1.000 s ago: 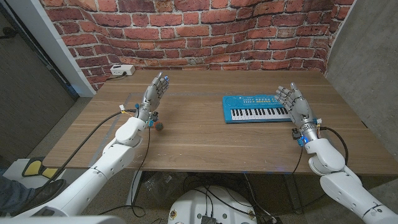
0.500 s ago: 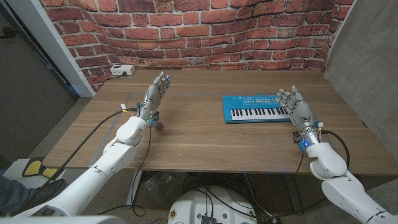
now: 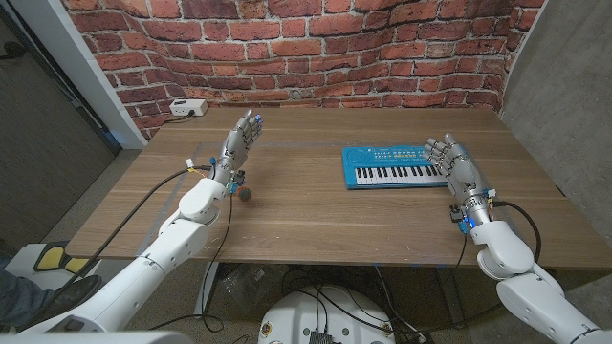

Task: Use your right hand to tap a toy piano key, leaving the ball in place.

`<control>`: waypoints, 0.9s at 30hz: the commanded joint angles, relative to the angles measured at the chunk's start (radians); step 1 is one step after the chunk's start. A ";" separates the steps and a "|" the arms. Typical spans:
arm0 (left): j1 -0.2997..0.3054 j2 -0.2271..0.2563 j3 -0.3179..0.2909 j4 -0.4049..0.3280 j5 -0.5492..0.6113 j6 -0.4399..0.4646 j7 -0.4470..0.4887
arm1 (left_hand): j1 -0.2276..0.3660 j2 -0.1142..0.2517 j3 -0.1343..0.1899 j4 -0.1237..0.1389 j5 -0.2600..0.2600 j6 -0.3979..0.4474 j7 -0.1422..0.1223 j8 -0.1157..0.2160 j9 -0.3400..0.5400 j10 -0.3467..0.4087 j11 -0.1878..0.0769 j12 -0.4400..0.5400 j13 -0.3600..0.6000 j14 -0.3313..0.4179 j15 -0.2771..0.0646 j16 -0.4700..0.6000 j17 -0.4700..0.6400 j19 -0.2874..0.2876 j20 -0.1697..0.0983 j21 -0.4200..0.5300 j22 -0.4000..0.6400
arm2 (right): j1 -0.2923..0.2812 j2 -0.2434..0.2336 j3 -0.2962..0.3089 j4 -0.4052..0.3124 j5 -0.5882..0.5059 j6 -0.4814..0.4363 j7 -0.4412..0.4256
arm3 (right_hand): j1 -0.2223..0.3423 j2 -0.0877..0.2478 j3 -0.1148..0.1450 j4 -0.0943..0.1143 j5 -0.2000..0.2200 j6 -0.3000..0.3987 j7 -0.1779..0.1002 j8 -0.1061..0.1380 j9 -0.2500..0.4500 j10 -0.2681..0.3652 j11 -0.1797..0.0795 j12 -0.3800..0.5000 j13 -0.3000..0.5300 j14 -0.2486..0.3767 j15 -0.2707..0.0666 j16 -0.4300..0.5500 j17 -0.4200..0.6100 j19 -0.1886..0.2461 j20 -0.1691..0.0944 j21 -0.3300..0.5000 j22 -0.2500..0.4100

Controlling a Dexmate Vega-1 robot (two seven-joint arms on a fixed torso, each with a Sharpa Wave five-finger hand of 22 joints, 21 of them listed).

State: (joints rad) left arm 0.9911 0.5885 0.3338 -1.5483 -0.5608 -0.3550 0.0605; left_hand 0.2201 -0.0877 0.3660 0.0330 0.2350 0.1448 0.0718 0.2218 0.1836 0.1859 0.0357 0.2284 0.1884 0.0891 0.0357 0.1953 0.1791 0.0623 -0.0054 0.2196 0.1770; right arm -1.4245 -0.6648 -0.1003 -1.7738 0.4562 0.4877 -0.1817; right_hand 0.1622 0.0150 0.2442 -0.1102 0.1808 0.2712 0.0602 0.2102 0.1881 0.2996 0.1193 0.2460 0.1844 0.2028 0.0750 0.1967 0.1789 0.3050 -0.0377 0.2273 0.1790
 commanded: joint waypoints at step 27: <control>0.005 -0.003 -0.004 -0.010 0.005 0.002 0.015 | 0.016 0.005 -0.003 -0.007 -0.007 0.033 0.004 -0.001 0.003 0.030 -0.003 0.001 0.002 0.027 -0.004 0.001 0.002 0.022 0.013 -0.003 0.002 | 0.019 0.049 0.004 0.035 -0.386 0.007 -0.229 | 0.018 0.030 0.009 -0.002 0.014 0.003 -0.070 -0.002 0.007 -0.029 -0.027 -0.020 0.003 0.001 -0.019 -0.008 0.004 0.012 -0.019 -0.005 0.003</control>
State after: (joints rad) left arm 0.9982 0.5876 0.3255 -1.5531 -0.5612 -0.3630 0.0689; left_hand 0.2264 -0.0810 0.3617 0.0287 0.2281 0.1685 0.0768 0.2218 0.1835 0.2057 0.0345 0.2284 0.1883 0.1090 0.0303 0.1954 0.1790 0.0786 0.0109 0.2128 0.1770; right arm -1.4256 -0.6393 -0.0926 -1.7782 0.1903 0.4599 -0.3413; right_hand 0.1714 0.0322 0.2394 -0.1099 0.1855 0.2555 0.0115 0.1993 0.1935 0.2717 0.1096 0.2312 0.1844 0.1960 0.0636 0.1919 0.1823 0.3017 -0.0412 0.2235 0.1790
